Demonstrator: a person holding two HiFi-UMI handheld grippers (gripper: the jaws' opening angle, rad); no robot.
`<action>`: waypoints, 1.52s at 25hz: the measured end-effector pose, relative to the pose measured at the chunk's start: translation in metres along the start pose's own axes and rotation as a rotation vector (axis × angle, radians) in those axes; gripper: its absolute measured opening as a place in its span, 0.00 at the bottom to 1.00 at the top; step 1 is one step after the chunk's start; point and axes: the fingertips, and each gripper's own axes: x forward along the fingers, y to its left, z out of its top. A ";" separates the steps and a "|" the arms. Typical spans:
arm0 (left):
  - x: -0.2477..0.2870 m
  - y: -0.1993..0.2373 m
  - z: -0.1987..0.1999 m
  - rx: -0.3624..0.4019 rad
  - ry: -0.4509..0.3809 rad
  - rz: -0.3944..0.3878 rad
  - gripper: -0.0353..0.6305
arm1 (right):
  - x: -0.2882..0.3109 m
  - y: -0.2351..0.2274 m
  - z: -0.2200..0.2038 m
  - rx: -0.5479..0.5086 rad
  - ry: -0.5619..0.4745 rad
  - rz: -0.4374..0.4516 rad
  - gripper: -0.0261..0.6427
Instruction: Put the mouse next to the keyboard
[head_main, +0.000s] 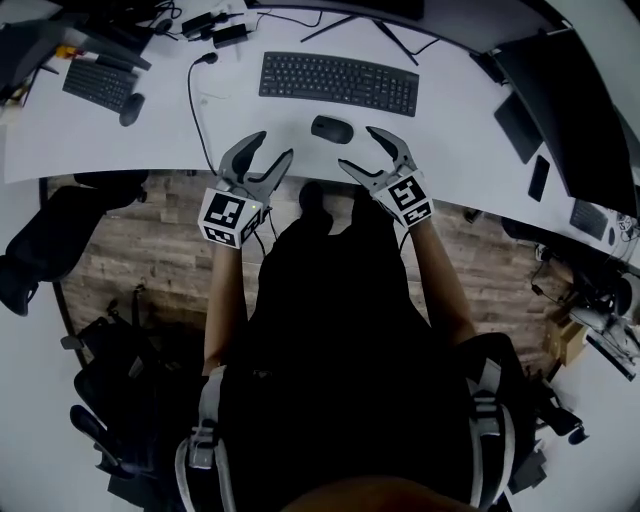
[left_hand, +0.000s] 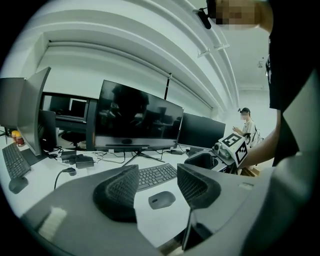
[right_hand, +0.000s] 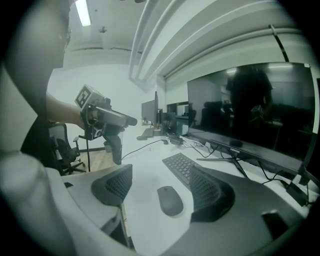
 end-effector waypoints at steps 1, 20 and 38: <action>0.000 -0.001 0.000 -0.005 0.002 0.004 0.39 | 0.001 0.000 -0.001 0.003 0.000 0.008 0.58; -0.002 0.006 -0.012 -0.027 0.045 0.121 0.39 | 0.052 -0.010 -0.029 0.005 0.018 0.163 0.58; 0.005 0.015 -0.033 -0.055 0.058 0.186 0.39 | 0.096 -0.013 -0.071 -0.086 0.105 0.278 0.57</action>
